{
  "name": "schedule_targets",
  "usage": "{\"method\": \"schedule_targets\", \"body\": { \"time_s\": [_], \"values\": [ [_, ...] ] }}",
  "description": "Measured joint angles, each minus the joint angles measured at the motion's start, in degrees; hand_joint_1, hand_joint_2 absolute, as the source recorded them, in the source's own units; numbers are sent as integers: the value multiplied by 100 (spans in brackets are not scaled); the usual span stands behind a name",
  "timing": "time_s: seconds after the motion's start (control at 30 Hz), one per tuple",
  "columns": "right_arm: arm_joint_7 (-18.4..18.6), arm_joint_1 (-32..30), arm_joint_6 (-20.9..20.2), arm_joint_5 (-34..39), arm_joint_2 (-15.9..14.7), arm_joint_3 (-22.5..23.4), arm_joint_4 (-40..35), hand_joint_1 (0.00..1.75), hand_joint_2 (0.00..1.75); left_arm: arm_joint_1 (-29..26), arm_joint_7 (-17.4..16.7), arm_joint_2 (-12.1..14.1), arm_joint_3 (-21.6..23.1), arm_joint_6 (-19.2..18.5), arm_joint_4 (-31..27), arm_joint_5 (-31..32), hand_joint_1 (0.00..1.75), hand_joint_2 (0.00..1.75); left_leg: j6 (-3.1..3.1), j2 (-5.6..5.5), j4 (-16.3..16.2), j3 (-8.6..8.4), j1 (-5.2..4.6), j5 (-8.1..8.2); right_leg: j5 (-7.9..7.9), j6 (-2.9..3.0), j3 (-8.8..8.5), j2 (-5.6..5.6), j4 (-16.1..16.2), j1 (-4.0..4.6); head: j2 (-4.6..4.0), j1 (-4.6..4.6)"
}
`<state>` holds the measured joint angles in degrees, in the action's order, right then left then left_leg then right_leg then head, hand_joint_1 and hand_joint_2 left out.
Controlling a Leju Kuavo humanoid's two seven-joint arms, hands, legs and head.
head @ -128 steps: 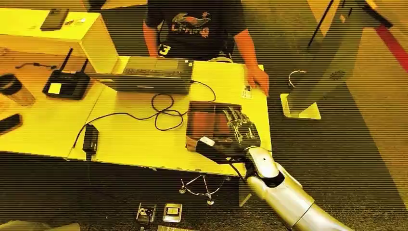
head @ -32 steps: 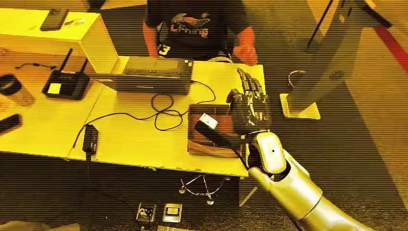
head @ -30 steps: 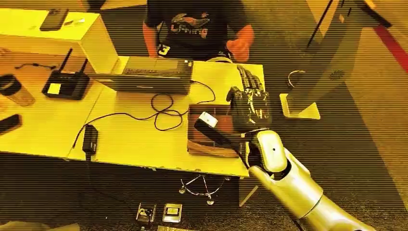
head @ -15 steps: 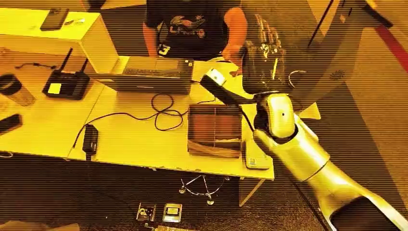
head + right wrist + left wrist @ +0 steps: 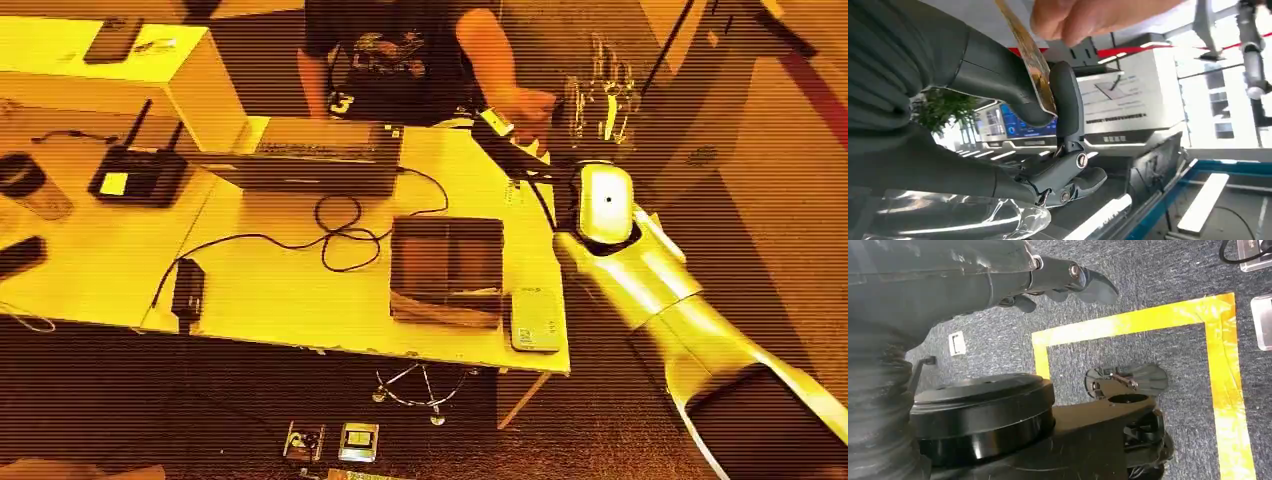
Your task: Pass the card to the sensor for recognition and then transmit it.
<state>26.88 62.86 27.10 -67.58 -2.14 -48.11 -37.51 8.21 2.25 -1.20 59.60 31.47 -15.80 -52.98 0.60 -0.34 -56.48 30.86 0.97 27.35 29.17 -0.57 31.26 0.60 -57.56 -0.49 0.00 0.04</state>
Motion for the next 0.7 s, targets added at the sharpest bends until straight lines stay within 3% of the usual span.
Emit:
{"method": "schedule_targets", "body": {
  "time_s": [0.57,0.6,0.7],
  "values": [
    [81,-61,-33,-50,-9,-7,669,175,175,25,-153,2,46,-101,2,214,0,175,0,2,-1,1,0,0,0,0,5,-3,0,0,0,0],
    [94,-61,-46,-63,-9,-7,680,0,175,32,-186,2,46,-109,2,221,0,175,0,2,-1,1,0,0,0,0,5,-3,0,0,0,-2],
    [120,-61,-72,-96,-20,-7,682,0,175,45,-205,2,48,-140,2,251,0,175,0,2,-2,1,0,0,0,0,7,-4,0,0,0,-2]
  ]
}}
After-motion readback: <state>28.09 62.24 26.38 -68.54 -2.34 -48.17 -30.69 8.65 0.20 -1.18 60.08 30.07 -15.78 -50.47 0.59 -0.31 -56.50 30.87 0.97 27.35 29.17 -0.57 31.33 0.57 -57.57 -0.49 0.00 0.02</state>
